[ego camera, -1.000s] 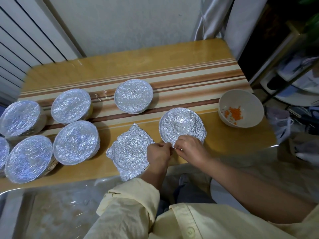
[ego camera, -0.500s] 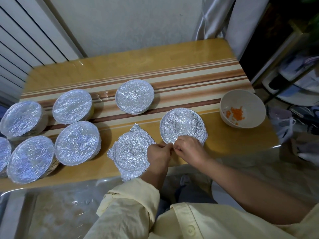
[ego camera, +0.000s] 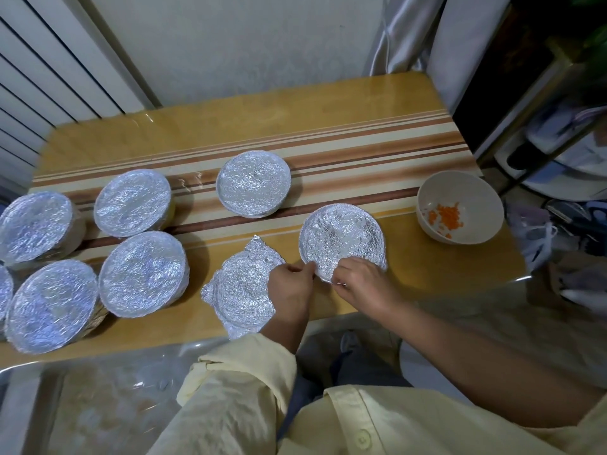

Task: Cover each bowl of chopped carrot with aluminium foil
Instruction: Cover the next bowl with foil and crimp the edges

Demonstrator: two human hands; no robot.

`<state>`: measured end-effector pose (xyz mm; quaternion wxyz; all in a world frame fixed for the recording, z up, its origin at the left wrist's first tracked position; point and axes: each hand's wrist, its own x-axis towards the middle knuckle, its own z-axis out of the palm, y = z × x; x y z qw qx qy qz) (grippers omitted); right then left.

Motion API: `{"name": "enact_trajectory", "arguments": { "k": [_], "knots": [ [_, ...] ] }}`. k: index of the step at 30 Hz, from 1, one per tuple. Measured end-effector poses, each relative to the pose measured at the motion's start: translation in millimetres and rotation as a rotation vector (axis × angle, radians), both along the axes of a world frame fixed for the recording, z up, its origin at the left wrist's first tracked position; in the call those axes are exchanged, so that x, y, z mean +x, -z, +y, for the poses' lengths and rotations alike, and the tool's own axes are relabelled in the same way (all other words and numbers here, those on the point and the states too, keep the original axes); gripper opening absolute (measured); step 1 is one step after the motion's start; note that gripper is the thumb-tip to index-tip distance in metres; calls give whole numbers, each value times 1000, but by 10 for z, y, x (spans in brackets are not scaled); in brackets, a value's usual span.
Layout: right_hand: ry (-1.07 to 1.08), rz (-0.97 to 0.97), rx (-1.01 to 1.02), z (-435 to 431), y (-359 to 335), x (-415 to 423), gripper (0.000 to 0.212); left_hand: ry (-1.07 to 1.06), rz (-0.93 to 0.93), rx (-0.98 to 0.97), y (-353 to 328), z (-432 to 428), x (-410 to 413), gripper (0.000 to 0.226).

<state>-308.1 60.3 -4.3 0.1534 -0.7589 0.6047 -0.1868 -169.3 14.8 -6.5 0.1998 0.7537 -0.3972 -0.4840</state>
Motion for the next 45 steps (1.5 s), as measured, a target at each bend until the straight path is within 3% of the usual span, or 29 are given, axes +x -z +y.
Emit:
{"name": "enact_trajectory", "arguments": {
  "k": [2, 6, 11, 15, 19, 26, 33, 37, 41, 45],
  "knots": [
    [-6, -3, 0, -2, 3, -6, 21, -11, 31, 25, 33, 98, -35, 60],
    [-14, -14, 9, -13, -1, -12, 19, 9, 18, 22, 30, 179, -117, 27],
    [19, -33, 13, -39, 8, 14, 20, -48, 102, 59, 87, 124, -99, 24],
    [18, -33, 15, -33, 28, 10, 19, -14, 113, 73, 108, 184, -74, 41],
    [22, -32, 13, -39, 40, 22, 19, -12, 84, 56, 14, 163, -117, 32],
    [19, -34, 3, -38, 42, 20, 19, 37, 70, 47, 68, 185, -88, 47],
    [3, -45, 14, -36, 20, 9, 20, 92, -21, 21, -26, 93, -107, 29],
    [-12, -27, 25, 16, 19, -82, 25, 133, -60, -15, -41, 29, -46, 43],
    [2, 28, -11, 14, 16, -68, 25, 142, -88, -35, -53, 7, -46, 38],
    [17, 39, -55, -22, -6, -16, 27, 97, -42, -27, 0, 91, -47, 49]
  ]
}}
